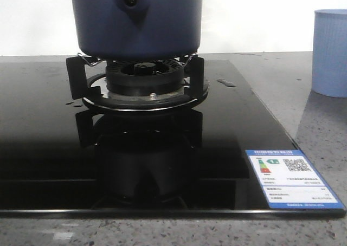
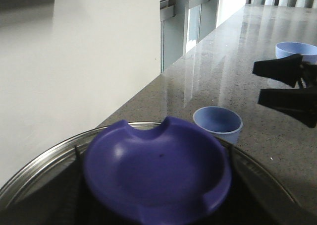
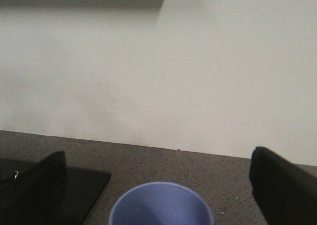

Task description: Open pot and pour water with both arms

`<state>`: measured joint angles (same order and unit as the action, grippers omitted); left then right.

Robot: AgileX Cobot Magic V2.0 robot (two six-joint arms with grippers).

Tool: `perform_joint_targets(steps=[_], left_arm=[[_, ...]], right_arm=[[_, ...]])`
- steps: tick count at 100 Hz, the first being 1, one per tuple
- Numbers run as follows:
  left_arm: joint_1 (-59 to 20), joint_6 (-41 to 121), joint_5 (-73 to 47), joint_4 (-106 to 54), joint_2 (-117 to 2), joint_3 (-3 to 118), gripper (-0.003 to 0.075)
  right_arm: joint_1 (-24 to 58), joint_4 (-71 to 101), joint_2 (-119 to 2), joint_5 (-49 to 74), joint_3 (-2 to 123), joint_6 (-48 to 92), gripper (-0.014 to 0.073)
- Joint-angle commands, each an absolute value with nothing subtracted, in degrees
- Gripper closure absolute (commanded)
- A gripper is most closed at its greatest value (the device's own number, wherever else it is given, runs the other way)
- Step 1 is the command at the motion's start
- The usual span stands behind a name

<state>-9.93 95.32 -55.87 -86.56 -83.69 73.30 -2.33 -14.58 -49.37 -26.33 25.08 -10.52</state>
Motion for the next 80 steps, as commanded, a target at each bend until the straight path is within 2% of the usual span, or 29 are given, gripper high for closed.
perform_joint_targets(steps=[1, 11, 20, 30, 42, 49, 80], left_arm=[[-10.5, 96.3, -56.3, -92.7, -82.3, 75.1, 0.0408], [-10.9, 96.8, -56.3, -92.7, -83.5, 75.1, 0.0408], [-11.7, 97.4, -56.1, -92.7, -84.4, 75.1, 0.0408], [-12.0, 98.4, -55.0, -93.1, -85.6, 75.1, 0.0408], [-12.0, 99.1, -54.6, -95.1, -87.4, 75.1, 0.0408], [-12.0, 99.2, -54.6, -95.7, -88.6, 75.1, 0.0408], [-12.0, 100.0, -55.1, -95.6, -91.2, 75.1, 0.0408]], right_arm=[[-2.4, -14.7, -45.4, -27.8, 26.6, -10.6, -0.0062], [-1.4, -14.7, -40.9, -27.1, 26.6, -10.6, -0.0056], [0.3, -14.7, -37.5, -26.5, 26.6, -10.6, 0.0032], [1.9, -14.7, -35.2, -25.0, 26.6, -10.6, 0.0238], [2.5, -14.7, -35.2, -24.5, 26.6, -10.6, 0.0538], [2.5, -14.7, -35.1, -24.5, 26.6, -10.6, 0.0670], [2.5, -14.7, -34.3, -24.2, 26.6, -10.6, 0.0668]])
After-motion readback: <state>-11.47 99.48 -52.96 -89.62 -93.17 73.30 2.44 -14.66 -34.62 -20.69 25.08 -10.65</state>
